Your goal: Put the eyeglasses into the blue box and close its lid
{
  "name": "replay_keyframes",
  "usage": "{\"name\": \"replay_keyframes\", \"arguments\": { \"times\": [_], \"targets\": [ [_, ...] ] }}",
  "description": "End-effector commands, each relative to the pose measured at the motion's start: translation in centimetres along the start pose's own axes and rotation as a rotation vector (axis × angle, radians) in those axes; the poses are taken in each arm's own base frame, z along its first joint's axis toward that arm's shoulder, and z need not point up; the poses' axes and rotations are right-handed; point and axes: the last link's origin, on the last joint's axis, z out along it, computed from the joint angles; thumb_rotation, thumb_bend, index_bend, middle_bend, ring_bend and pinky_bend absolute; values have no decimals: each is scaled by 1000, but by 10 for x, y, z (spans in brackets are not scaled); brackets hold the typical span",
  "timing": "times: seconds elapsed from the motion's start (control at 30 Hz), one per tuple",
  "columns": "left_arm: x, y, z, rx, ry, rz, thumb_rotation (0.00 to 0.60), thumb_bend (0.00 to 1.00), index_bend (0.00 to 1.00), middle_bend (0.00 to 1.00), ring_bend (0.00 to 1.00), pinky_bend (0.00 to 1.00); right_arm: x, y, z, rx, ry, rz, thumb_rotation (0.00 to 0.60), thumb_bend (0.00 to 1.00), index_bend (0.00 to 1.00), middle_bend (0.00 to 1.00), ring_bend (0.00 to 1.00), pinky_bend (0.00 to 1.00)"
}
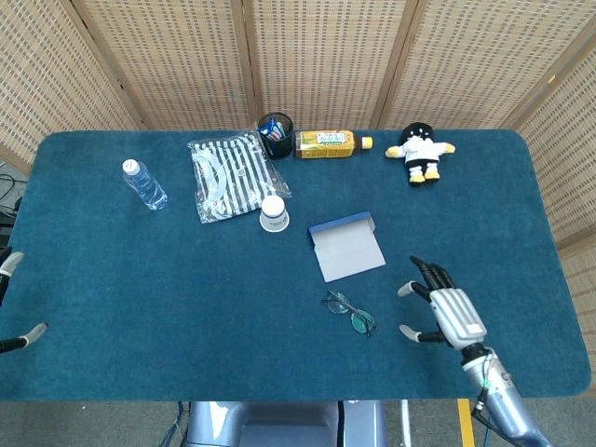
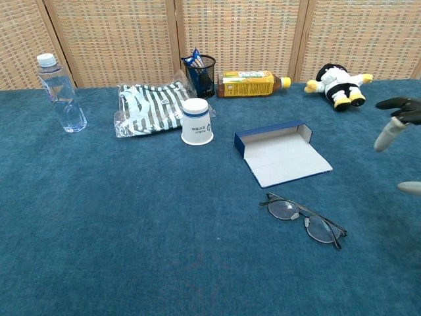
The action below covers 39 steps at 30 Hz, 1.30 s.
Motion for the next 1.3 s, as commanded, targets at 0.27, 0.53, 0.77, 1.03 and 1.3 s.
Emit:
{"name": "replay_keyframes", "arguments": {
  "times": [0.27,0.53,0.77,1.03,1.3],
  "targets": [
    [-3,-3,9,22,-19,5,600,0,0,0,0,0,-59,-52,70,-84,-135,-78,600,314,404,0,0,0],
    [-3,-5,12,32,-24,8,600,0,0,0,0,0,-77,-61,85,-133,-174,-88,600,387,415,0,0,0],
    [-3,-5,13,36,-26,8,600,0,0,0,0,0,-83,-61,90,-158,-186,-102,600,388,422,0,0,0],
    [-4,-4,13,35,-29,11,600,0,0,0,0,0,-85,-60,90,-174,-200,-109,600,388,429,0,0,0],
    [-5,-4,13,34,-31,12,600,0,0,0,0,0,-87,-54,84,-192,-216,-108,600,388,455,0,0,0]
  ]
}}
